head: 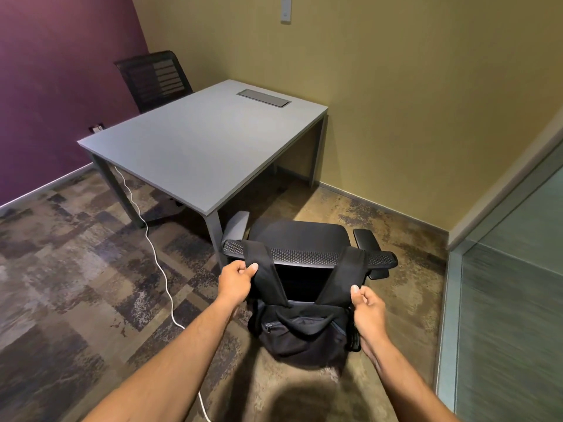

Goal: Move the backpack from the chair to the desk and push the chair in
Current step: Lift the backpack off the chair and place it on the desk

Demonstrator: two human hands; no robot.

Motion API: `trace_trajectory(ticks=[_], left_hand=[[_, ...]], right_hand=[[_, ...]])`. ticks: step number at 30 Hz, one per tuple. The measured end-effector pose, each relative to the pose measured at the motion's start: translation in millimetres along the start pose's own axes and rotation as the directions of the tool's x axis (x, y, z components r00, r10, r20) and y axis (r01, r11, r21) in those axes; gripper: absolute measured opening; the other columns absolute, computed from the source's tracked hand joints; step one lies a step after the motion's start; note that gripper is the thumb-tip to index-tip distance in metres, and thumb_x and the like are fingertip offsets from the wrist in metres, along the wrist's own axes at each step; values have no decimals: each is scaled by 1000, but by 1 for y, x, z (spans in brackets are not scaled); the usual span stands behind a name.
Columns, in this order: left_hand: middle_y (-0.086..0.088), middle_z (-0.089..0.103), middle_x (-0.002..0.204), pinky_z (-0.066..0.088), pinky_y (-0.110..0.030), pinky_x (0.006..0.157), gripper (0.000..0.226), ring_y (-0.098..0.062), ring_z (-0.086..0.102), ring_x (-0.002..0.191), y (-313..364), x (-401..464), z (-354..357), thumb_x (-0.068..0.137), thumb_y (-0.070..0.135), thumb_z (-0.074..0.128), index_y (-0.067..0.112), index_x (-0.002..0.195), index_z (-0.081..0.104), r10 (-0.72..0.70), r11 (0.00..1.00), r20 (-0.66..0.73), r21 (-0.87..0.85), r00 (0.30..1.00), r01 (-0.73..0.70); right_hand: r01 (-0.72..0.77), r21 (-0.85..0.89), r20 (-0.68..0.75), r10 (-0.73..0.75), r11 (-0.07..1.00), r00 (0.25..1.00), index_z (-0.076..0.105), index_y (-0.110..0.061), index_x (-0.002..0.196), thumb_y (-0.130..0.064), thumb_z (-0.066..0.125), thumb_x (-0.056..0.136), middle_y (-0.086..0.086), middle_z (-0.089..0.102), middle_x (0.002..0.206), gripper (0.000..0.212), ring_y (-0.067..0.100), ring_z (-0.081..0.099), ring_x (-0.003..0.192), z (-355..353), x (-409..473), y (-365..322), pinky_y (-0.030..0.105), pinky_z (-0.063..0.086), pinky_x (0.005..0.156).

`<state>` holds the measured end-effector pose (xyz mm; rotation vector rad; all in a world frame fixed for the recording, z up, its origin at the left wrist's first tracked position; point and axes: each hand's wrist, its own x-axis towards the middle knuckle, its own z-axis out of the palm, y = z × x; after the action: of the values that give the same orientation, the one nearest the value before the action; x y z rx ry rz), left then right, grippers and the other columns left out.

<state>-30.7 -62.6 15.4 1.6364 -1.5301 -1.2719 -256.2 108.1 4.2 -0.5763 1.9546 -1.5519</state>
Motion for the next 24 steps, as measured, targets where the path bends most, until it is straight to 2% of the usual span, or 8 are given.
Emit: trace_trajectory(ticks=[4,7,11,14,18,21,22,24], left_hand=[[-7,47,61,46,-39,73,33,-23,48,66,-15,6,-15,91,22,67,13,65,49,-135,949,-59,-295,989,112],[-6,47,62,48,-39,74,27,-22,50,63,-23,4,-20,93,18,65,13,69,53,-153,898,-83,-427,985,104],[2,33,63,50,-31,64,34,-9,38,57,-29,-10,-24,95,15,62,18,67,44,-160,856,-183,-516,970,44],[1,29,65,50,-32,63,36,1,37,45,-38,-27,-25,97,14,59,18,68,37,-146,864,-211,-504,966,21],[2,29,60,44,-31,53,39,-3,40,44,-52,-49,-18,98,14,56,18,68,32,-142,891,-83,-445,986,91],[1,27,67,37,-35,62,39,-13,33,61,-60,-56,-10,97,16,57,20,70,29,-135,908,41,-395,990,140],[1,30,69,34,-35,63,36,-15,33,65,-61,-59,-9,96,16,58,19,72,32,-113,914,89,-381,990,139],[0,53,80,45,-29,69,16,-14,50,76,-62,-65,-4,94,11,60,15,85,47,-47,910,194,-396,980,122]], right_hand=[[12,54,-34,-10,998,999,46,-10,77,-16,52,101,9,34,75,26,22,25,72,8,-4,-9,36,19,66],[5,87,-49,-1,996,999,45,-10,76,-17,53,101,9,34,75,27,23,26,73,13,-4,-20,38,20,67],[2,80,-81,4,997,997,43,-10,74,-16,54,100,9,33,74,29,23,25,72,17,-6,-29,37,21,67],[-2,62,-94,7,998,996,42,-11,73,-17,54,100,8,31,73,30,22,23,70,20,-11,-29,35,21,65],[-37,45,-104,42,998,994,39,-15,69,-17,53,101,6,28,70,35,19,24,67,19,-21,-21,34,19,60],[-31,39,-98,35,999,995,40,-15,69,-18,54,100,7,30,70,34,20,25,67,19,-29,-19,34,20,61],[-22,37,-99,26,999,995,41,-15,70,-19,54,100,7,30,71,33,20,25,68,20,-32,-20,34,20,62],[-1,41,-114,5,999,993,41,-14,69,-19,55,100,7,30,70,34,20,24,67,19,-36,-25,34,20,63]])
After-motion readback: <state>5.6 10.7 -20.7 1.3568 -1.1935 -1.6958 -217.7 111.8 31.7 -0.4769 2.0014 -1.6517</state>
